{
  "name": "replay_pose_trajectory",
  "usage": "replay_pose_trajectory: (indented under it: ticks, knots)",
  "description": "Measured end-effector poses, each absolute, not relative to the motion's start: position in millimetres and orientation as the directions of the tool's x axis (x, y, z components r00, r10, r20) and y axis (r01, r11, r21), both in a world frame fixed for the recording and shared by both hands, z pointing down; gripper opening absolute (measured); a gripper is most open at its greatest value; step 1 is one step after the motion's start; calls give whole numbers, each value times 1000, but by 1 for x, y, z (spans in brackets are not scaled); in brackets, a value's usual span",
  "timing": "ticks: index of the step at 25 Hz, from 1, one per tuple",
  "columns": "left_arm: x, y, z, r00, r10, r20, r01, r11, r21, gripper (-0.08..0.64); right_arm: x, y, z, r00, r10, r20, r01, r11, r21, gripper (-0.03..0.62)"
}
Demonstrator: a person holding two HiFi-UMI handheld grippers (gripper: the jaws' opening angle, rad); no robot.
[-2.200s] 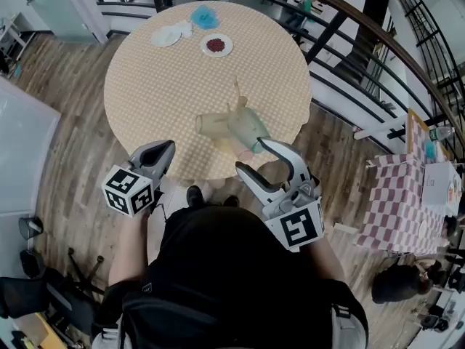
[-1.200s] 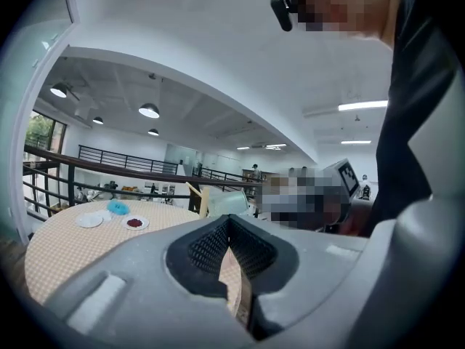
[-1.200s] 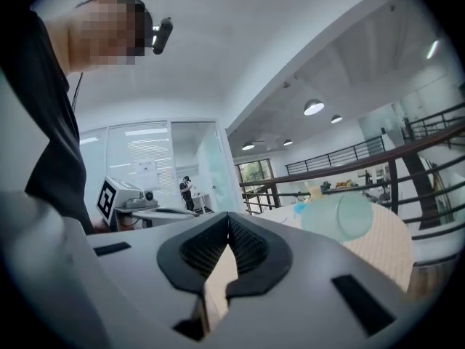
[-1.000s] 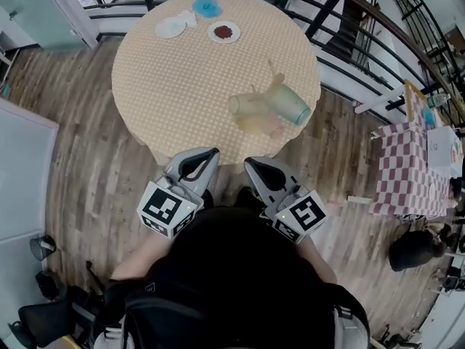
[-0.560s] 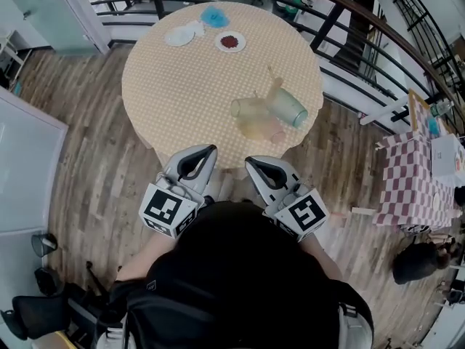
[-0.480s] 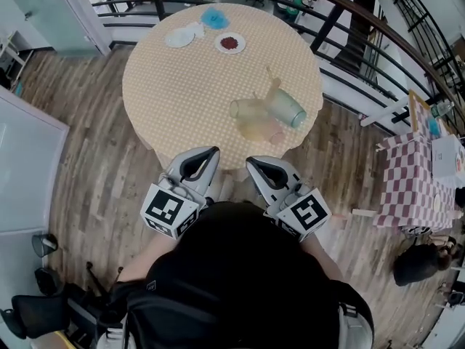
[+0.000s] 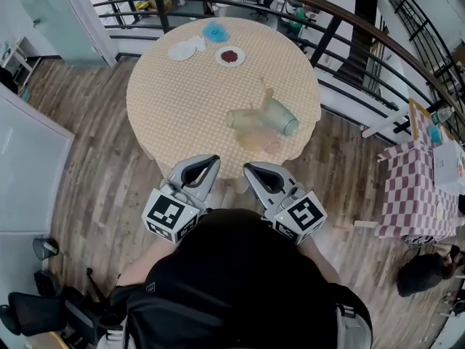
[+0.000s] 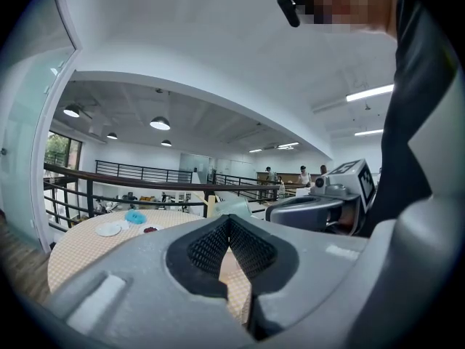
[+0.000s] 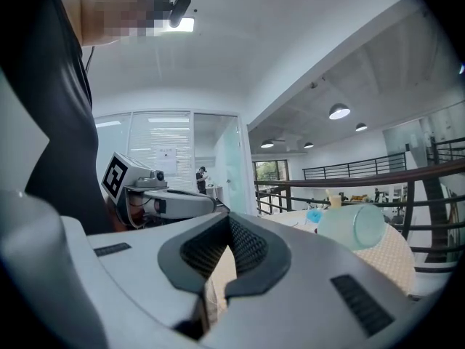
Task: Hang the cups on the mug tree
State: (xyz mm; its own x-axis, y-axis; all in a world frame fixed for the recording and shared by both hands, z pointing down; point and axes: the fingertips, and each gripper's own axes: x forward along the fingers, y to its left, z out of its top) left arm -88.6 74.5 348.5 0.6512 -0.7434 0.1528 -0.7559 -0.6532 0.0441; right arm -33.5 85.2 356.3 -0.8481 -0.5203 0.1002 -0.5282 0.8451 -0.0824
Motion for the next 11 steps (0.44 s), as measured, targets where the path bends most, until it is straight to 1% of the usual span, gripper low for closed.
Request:
replay_pose_trajectory:
  ticks: [5, 11]
  knots:
    - [-90, 77, 348, 643, -748, 162, -763, -645, 48, 6, -32, 86, 352, -847, -521, 103, -530, 843, -94, 12]
    - [-86, 78, 347, 647, -745, 162, -759, -649, 45, 6, -27, 86, 352, -853, -513, 95, -518, 854, -52, 12]
